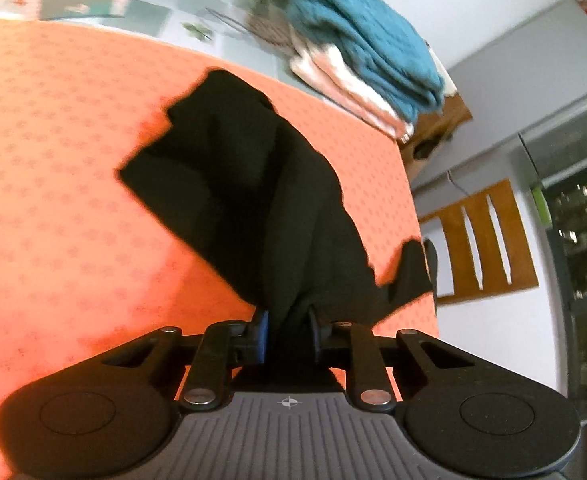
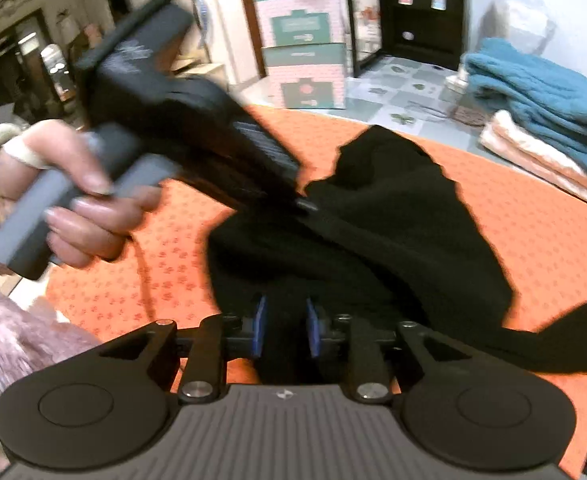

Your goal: Fold clothes

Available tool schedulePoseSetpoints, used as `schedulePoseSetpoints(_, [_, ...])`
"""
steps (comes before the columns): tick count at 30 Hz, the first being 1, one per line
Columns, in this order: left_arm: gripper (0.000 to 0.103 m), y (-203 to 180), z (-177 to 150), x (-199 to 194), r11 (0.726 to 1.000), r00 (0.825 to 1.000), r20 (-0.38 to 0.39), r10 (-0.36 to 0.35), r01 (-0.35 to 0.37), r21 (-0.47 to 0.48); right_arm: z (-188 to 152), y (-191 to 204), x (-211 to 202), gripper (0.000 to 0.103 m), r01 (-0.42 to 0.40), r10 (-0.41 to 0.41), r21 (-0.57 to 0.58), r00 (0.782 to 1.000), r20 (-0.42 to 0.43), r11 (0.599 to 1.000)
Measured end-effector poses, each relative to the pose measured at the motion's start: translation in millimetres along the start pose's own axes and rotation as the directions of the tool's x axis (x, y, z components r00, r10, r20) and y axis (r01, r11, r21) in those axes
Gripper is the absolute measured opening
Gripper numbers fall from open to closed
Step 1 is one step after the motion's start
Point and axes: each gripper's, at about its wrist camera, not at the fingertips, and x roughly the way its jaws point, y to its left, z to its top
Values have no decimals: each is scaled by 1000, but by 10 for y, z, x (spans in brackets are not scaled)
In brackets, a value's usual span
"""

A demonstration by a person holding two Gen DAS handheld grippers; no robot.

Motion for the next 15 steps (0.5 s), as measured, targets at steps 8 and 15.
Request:
schedulePoseSetpoints(8, [11,577,-88,-530,993,991,112,75,-65,-96,-208,-470,-80,35,122,-119,115,992,-34,986])
schedulePoseSetpoints(15, [11,1125,-383,-794,969,979,118,167,-140,-202,-274,-669,72,37,165,-159,151,986,-51,975])
